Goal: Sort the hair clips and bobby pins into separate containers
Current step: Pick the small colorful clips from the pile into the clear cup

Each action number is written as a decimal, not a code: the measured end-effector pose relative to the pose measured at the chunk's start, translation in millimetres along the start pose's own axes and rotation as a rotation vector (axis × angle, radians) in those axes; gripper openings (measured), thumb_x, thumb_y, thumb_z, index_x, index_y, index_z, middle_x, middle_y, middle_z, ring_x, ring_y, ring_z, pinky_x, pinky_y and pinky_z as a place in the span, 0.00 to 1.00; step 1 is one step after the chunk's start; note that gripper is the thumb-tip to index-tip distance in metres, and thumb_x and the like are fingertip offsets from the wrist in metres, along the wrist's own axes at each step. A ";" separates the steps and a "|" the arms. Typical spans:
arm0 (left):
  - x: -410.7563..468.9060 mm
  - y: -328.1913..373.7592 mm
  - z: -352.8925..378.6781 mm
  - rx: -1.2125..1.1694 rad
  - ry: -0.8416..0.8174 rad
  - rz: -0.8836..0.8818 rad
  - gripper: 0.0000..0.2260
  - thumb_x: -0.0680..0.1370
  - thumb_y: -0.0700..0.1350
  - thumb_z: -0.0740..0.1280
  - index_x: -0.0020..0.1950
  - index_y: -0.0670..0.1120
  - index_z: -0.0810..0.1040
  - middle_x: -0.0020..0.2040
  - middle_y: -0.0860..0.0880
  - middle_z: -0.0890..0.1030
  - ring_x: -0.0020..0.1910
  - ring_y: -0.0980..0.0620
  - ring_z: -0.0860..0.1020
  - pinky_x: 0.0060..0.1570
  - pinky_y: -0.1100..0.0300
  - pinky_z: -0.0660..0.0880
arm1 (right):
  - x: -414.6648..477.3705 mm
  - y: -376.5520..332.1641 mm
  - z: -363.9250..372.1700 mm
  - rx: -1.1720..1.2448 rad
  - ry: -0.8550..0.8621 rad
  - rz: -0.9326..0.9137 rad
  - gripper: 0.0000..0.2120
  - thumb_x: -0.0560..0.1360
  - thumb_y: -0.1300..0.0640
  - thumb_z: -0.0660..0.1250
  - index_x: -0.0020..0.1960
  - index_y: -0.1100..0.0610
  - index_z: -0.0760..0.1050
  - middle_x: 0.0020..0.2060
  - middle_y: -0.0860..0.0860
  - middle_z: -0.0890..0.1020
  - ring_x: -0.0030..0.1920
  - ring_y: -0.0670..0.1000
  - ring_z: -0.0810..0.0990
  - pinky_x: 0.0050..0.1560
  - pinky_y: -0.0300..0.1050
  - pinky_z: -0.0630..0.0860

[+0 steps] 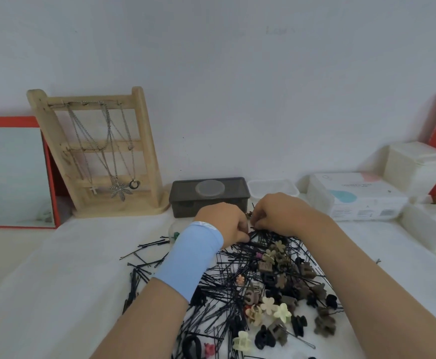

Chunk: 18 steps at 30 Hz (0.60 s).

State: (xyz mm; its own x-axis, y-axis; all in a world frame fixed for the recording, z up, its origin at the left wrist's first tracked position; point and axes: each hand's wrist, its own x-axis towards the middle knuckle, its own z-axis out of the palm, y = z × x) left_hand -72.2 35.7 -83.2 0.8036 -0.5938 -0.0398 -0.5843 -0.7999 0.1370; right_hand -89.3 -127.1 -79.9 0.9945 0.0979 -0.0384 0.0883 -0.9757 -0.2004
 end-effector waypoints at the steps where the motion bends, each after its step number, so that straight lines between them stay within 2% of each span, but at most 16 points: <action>1: -0.6 -0.4 -0.7 -0.003 0.004 -0.002 0.05 0.74 0.55 0.70 0.48 0.58 0.83 0.50 0.58 0.81 0.50 0.53 0.79 0.47 0.56 0.75 | 1.0 -0.3 0.6 -0.008 -0.002 0.003 0.06 0.72 0.50 0.72 0.48 0.42 0.84 0.46 0.42 0.85 0.48 0.48 0.81 0.51 0.48 0.80; 4: -3.9 -6.2 -4.7 -0.135 0.039 -0.043 0.02 0.72 0.53 0.71 0.43 0.56 0.81 0.48 0.60 0.79 0.47 0.57 0.78 0.48 0.58 0.76 | 1.7 -1.3 -0.3 -0.010 -0.043 0.015 0.08 0.71 0.52 0.75 0.50 0.45 0.85 0.46 0.43 0.85 0.48 0.48 0.81 0.50 0.45 0.79; 7: -10.9 -19.6 -16.0 -0.256 0.118 -0.095 0.02 0.72 0.49 0.70 0.43 0.54 0.79 0.44 0.62 0.78 0.46 0.60 0.78 0.44 0.64 0.72 | 1.7 -0.7 -2.0 0.072 -0.048 -0.002 0.06 0.71 0.57 0.75 0.47 0.49 0.86 0.44 0.44 0.85 0.46 0.47 0.81 0.52 0.46 0.80; 10: -15.2 -29.6 -21.5 -0.290 0.199 -0.126 0.03 0.74 0.47 0.70 0.46 0.54 0.78 0.42 0.61 0.79 0.44 0.60 0.77 0.37 0.68 0.68 | -0.4 -2.2 -5.6 0.155 -0.021 -0.053 0.05 0.72 0.59 0.73 0.44 0.51 0.85 0.41 0.42 0.84 0.43 0.42 0.80 0.46 0.37 0.77; 12: -14.1 -28.2 -19.4 -0.266 0.162 -0.104 0.07 0.75 0.46 0.68 0.51 0.56 0.81 0.45 0.61 0.81 0.45 0.59 0.78 0.40 0.67 0.70 | -2.4 -4.3 -8.0 0.208 0.006 -0.067 0.05 0.71 0.61 0.72 0.42 0.52 0.85 0.39 0.42 0.84 0.37 0.41 0.81 0.38 0.32 0.73; 15: -5.5 -23.6 -12.3 -0.165 0.100 -0.071 0.10 0.78 0.48 0.65 0.53 0.60 0.83 0.51 0.60 0.82 0.50 0.56 0.79 0.52 0.60 0.76 | -4.7 -4.8 -9.0 0.349 0.015 -0.065 0.06 0.70 0.62 0.70 0.42 0.52 0.81 0.37 0.50 0.86 0.29 0.47 0.83 0.28 0.35 0.73; 18: 2.7 -17.0 -7.1 -0.030 0.055 -0.042 0.08 0.77 0.51 0.67 0.54 0.61 0.83 0.50 0.59 0.79 0.52 0.53 0.79 0.48 0.60 0.73 | -2.7 -3.2 -9.0 0.320 0.053 -0.057 0.10 0.73 0.60 0.66 0.49 0.49 0.82 0.36 0.43 0.79 0.33 0.43 0.77 0.32 0.34 0.70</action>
State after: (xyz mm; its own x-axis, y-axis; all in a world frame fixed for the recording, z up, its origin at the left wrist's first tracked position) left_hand -59.3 48.3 -78.6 0.8331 -0.5531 0.0083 -0.5465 -0.8207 0.1665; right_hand -91.8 -126.0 -70.4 0.9907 0.1321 0.0313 0.1300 -0.8569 -0.4989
